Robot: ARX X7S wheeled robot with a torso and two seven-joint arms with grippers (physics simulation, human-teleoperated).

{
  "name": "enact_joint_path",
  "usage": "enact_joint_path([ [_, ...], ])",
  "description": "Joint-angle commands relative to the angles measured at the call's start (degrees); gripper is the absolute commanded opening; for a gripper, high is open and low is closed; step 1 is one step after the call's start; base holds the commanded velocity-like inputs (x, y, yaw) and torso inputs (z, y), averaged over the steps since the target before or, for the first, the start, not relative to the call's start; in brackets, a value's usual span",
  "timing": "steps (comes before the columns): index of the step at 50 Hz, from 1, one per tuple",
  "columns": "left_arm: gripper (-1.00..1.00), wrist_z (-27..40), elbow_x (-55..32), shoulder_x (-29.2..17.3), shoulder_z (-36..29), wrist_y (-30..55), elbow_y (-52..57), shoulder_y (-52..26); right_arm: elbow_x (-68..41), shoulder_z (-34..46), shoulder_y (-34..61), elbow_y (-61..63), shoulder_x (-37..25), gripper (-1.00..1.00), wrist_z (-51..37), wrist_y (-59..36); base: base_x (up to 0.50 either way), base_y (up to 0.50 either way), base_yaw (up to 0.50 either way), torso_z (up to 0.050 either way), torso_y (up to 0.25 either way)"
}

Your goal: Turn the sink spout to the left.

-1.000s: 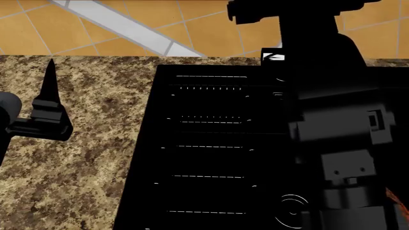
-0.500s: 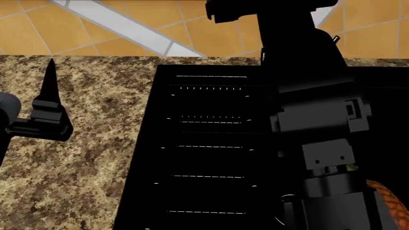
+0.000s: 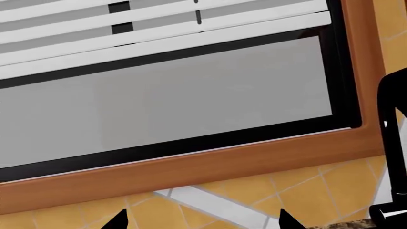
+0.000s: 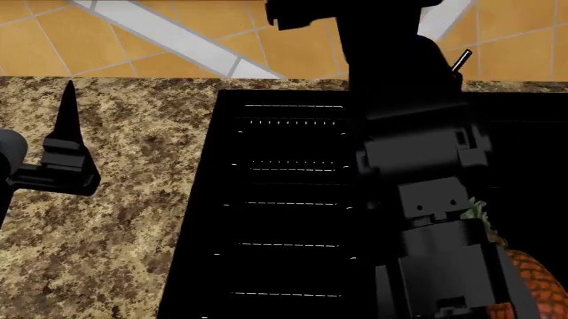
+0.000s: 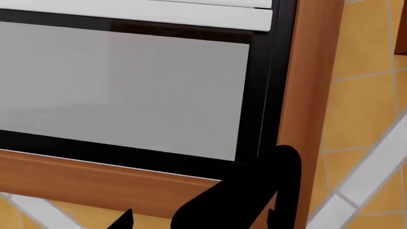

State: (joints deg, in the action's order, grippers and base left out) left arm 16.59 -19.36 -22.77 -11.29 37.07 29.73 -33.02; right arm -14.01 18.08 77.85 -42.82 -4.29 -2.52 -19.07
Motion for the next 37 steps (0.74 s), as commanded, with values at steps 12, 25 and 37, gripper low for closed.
enact_joint_path([
  [12,1.0,0.4,-0.1,-0.1,-0.4,0.2,0.0,-0.3,-1.0,2.0,4.9,-13.5,3.1,1.0,2.4,8.4,0.0,0.0,0.0,0.0,0.0],
  [25,1.0,0.4,-0.3,-0.2,-0.5,-0.2,-0.3,-0.2,-9.3,10.1,8.3,-21.7,4.2,1.0,2.4,14.1,0.0,0.0,0.0,0.0,0.0],
  [37,1.0,0.5,-0.3,-0.3,-0.5,-0.7,-0.4,-0.1,-17.8,18.7,9.9,-24.6,4.2,1.0,1.6,17.1,0.0,0.0,0.0,0.0,0.0],
])
